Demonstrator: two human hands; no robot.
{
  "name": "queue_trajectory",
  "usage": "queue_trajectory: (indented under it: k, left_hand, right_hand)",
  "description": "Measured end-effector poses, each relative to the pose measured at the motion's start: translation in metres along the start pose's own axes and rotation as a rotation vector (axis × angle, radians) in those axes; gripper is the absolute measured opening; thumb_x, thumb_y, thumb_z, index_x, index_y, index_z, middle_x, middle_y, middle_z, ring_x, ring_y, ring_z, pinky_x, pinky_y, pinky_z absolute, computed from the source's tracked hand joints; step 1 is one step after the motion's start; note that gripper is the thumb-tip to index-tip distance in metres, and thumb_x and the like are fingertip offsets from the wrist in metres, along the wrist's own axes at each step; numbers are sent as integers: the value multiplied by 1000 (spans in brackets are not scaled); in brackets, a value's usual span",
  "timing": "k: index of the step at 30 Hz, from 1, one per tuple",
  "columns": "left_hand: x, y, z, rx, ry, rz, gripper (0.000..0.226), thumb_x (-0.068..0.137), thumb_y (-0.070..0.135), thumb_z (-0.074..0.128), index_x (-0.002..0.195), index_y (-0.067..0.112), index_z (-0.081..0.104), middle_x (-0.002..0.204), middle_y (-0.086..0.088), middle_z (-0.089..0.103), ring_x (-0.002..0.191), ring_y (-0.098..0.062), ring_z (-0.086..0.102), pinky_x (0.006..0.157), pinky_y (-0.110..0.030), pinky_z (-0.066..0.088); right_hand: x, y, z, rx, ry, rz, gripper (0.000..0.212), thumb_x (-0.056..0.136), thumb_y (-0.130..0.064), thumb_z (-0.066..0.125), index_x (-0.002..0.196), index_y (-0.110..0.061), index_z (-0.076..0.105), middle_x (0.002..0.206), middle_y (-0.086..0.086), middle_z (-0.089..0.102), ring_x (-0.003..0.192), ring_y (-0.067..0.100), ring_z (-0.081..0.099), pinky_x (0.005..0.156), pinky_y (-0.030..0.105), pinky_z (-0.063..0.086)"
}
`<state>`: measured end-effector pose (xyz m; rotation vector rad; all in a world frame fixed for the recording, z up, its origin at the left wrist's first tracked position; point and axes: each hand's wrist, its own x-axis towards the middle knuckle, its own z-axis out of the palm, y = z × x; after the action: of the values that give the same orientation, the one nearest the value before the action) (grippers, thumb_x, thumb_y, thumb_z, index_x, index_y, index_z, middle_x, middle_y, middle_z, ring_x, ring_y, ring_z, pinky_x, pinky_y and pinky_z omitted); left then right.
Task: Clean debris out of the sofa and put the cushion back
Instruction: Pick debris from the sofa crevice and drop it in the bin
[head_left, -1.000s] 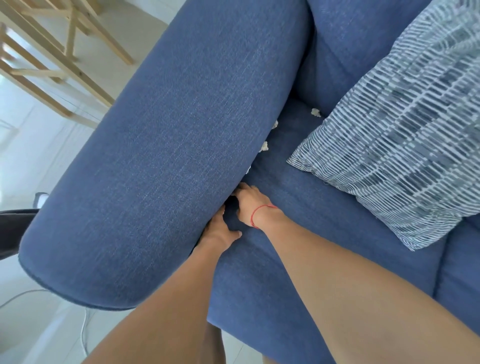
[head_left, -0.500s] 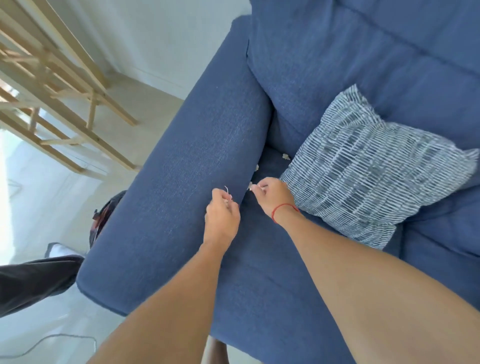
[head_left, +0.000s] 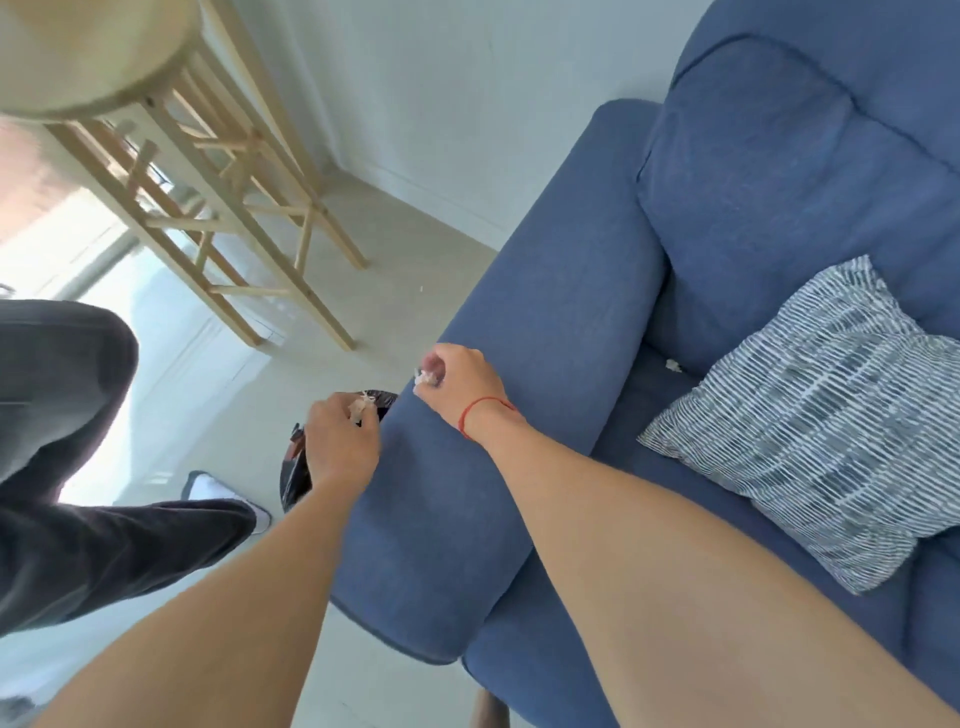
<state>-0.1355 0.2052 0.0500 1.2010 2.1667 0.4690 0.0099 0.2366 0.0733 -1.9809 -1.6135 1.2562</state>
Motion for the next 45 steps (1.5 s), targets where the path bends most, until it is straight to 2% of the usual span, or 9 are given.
queue_trajectory:
  k: [3,8,12,16,25,32,37,42,45]
  left_hand:
    - [20,-19,-15,-24,15,-53,25,92,17,54,114,8,60,111,-13,63,102,-32,59,88,-38,47]
    - [39,-46,-28,-50,-15,-106,15,89,14,54,101,10,61,103,-11,65,93,-29,59,79,-36,46]
    - [48,-61,-32,-12,-61,-147,16,86,10,47,80,15,61,99,-10,64,91,-31,57,76,-35,43]
    - [49,-70,-32,135,-163,-103,27,95,19,45,114,7,61,117,-15,64,108,-34,56,89,-39,45]
    - [22,-4,-27,186,-279,-18,37,96,32,42,122,10,58,122,-13,64,109,-32,58,91,-41,50]
    - [-30,95,11,259,-339,220,47,100,32,41,141,10,44,142,-12,50,131,-32,46,104,-40,38]
    - [-90,151,58,358,-369,453,44,100,30,40,137,8,46,136,-14,49,128,-30,42,105,-41,36]
    - [-139,168,110,472,-434,620,44,98,30,42,134,6,48,137,-13,51,130,-26,42,108,-37,30]
    - [-160,167,131,460,-522,591,42,98,30,44,134,8,49,137,-12,51,131,-27,42,105,-39,37]
  right_hand:
    - [15,-21,29,-30,-90,-8,15,83,-22,63,96,-16,68,107,5,68,96,25,64,83,36,56]
    - [32,-45,70,-94,-179,-32,16,83,-25,70,95,-14,71,104,6,71,96,24,66,79,33,53]
    - [34,-55,94,-182,-259,12,25,90,-19,62,114,-16,67,121,8,67,112,26,62,96,37,52]
    - [29,-60,95,-308,-422,47,54,93,0,50,145,-13,41,148,12,45,136,31,44,112,40,39]
    - [18,-44,24,-251,-160,61,48,96,-9,43,144,-16,43,151,5,41,137,28,40,113,39,34]
    - [-25,21,-80,-247,76,241,44,97,-20,44,141,-18,45,150,3,41,136,27,41,113,38,29]
    - [-62,85,-145,-71,139,351,41,92,-9,46,132,-9,53,145,9,46,129,32,47,107,41,42]
    - [-99,150,-170,-18,138,432,50,93,-7,47,143,-10,44,150,10,42,135,30,43,112,37,37]
    - [-113,179,-172,18,113,473,51,93,-5,45,144,-11,43,130,6,53,118,26,54,97,32,46]
